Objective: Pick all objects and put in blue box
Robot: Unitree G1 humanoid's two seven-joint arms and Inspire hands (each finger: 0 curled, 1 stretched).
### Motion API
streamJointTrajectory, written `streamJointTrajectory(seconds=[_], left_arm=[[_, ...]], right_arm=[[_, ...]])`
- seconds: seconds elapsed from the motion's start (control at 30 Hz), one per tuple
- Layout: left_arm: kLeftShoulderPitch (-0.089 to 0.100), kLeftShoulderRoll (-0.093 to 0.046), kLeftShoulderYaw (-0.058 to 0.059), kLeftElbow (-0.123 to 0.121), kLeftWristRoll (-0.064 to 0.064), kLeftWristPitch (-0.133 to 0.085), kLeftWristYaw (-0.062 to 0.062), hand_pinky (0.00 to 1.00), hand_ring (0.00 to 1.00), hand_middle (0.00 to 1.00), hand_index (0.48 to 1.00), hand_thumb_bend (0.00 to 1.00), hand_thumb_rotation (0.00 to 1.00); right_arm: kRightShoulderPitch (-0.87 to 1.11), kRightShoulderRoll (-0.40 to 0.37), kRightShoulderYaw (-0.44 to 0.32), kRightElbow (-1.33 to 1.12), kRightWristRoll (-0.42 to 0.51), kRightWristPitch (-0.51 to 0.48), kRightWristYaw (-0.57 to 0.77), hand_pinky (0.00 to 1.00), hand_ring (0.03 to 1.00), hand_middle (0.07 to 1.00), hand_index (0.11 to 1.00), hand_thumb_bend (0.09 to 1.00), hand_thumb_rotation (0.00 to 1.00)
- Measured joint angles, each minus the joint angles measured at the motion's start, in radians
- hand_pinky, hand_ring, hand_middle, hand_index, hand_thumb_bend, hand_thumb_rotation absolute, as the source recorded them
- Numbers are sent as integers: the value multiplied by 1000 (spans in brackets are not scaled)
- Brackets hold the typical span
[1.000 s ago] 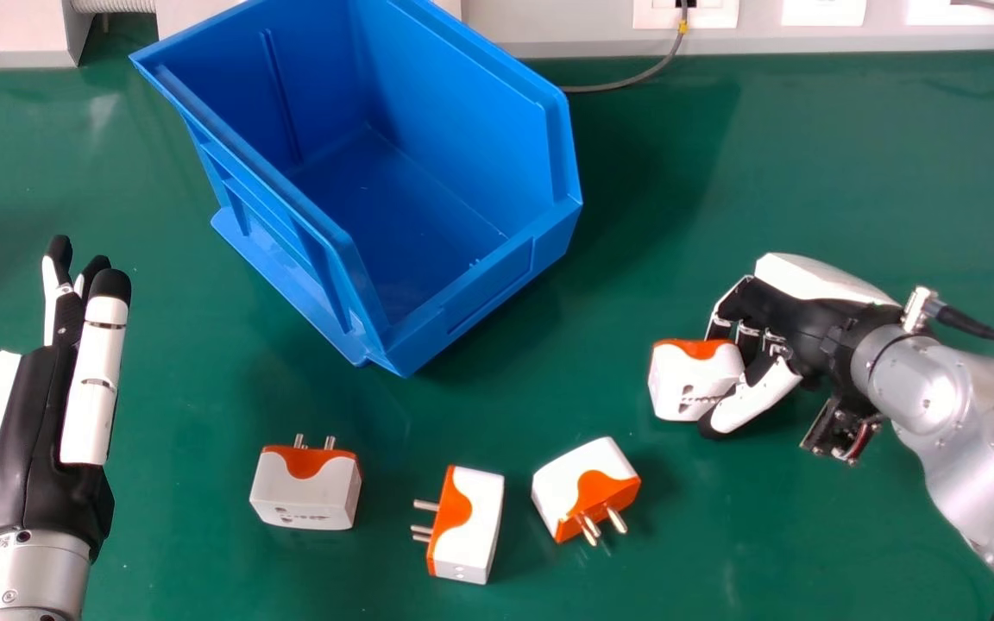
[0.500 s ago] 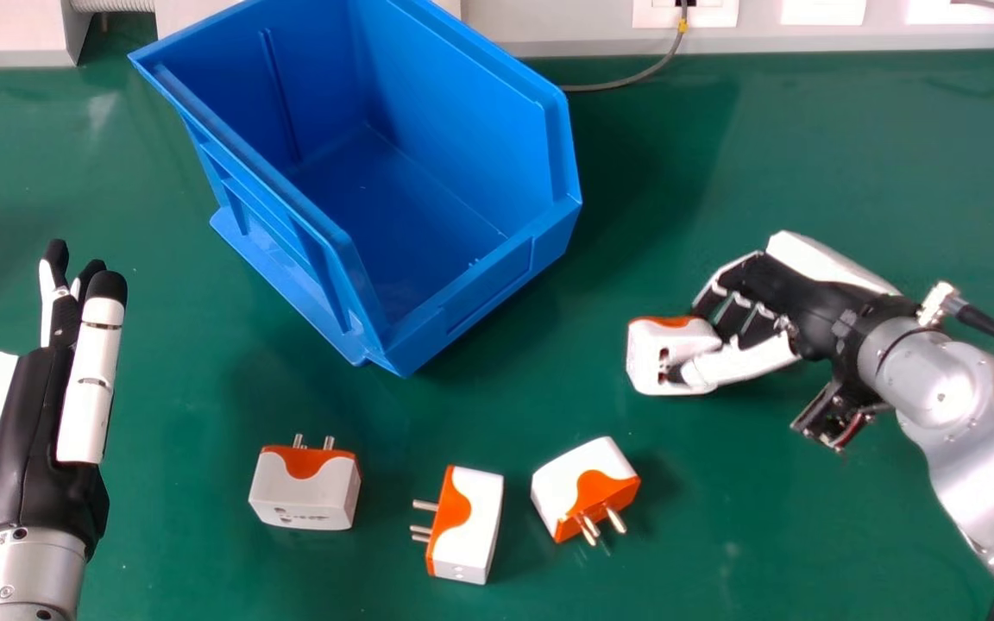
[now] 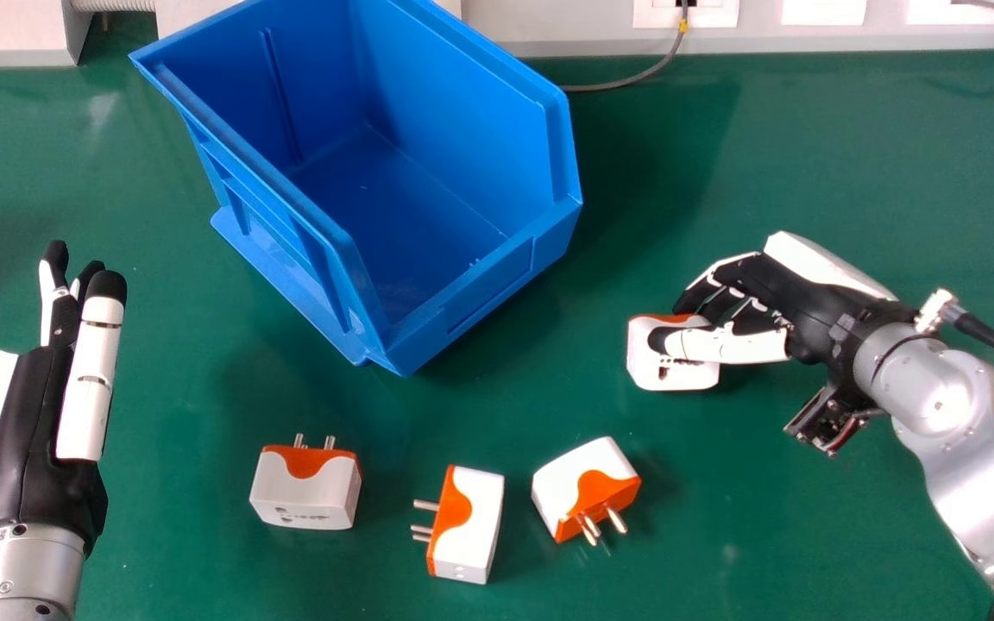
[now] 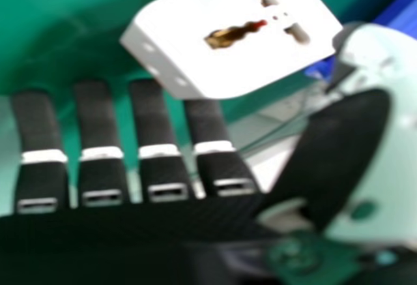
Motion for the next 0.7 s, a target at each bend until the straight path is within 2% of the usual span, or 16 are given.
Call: streamJointTrajectory(seconds=[0.03, 0.07, 0.13, 0.17, 0.2, 0.23, 0.27, 0.37, 0.4, 0.43, 0.5, 0.53, 0.6, 0.7], left_arm=[[0, 0, 0, -1, 0, 0, 0, 1000, 1000, 1000, 1000, 402, 1000], [1, 0, 0, -2, 0, 1, 0, 1000, 1000, 1000, 1000, 402, 1000], [4, 0, 0, -7, 0, 1, 0, 1000, 1000, 1000, 1000, 402, 1000], [5, 0, 0, -8, 0, 1, 0, 1000, 1000, 1000, 1000, 402, 1000], [6, 0, 0, -10, 0, 1, 0, 1000, 1000, 1000, 1000, 403, 1000], [7, 0, 0, -11, -1, 2, 0, 1000, 1000, 1000, 1000, 403, 1000], [7, 0, 0, -13, -1, 2, 0, 1000, 1000, 1000, 1000, 403, 1000], [10, 0, 0, -16, -1, 3, 0, 1000, 1000, 1000, 1000, 403, 1000], [10, 0, 0, -16, -1, 3, 0, 1000, 1000, 1000, 1000, 404, 1000], [11, 0, 0, -16, -1, 3, 0, 1000, 1000, 1000, 1000, 404, 1000], [11, 0, 1, -16, -1, 2, 0, 1000, 1000, 1000, 1000, 405, 1000], [11, 0, 1, -16, -1, 2, 0, 1000, 1000, 1000, 1000, 405, 1000], [12, 0, 1, -16, -1, 2, 0, 1000, 1000, 1000, 1000, 407, 1000], [15, 0, 2, -16, -1, 2, 0, 1000, 1000, 1000, 1000, 410, 1000]], right_arm=[[-1, -1, 4, 14, -3, -19, -15, 558, 651, 701, 690, 371, 632], [-1, -1, 5, 25, -5, -36, -27, 505, 588, 640, 632, 374, 618], [-1, -2, 5, 48, -14, -68, -51, 505, 588, 640, 632, 374, 618], [-1, -1, 5, 59, -16, -82, -62, 434, 508, 561, 558, 383, 591], [-1, -2, 5, 66, -18, -93, -73, 390, 462, 520, 541, 405, 506], [-1, -1, 5, 71, -22, -98, -80, 390, 462, 520, 541, 405, 506], [-1, -2, 6, 76, -25, -98, -83, 368, 438, 497, 529, 423, 437], [-1, -5, 13, 77, -44, -97, -82, 364, 432, 492, 521, 438, 383], [0, -10, 18, 67, -51, -97, -78, 386, 457, 521, 516, 450, 339], [0, -17, 26, 52, -66, -97, -74, 386, 457, 521, 516, 450, 339], [2, -32, 34, 22, -80, -98, -60, 483, 575, 638, 629, 501, 353], [2, -37, 35, 14, -81, -99, -55, 483, 575, 638, 629, 501, 353], [3, -40, 35, 8, -81, -101, -47, 560, 671, 731, 718, 542, 376], [7, -40, 34, 2, -72, -106, -39, 635, 764, 826, 814, 580, 394]])
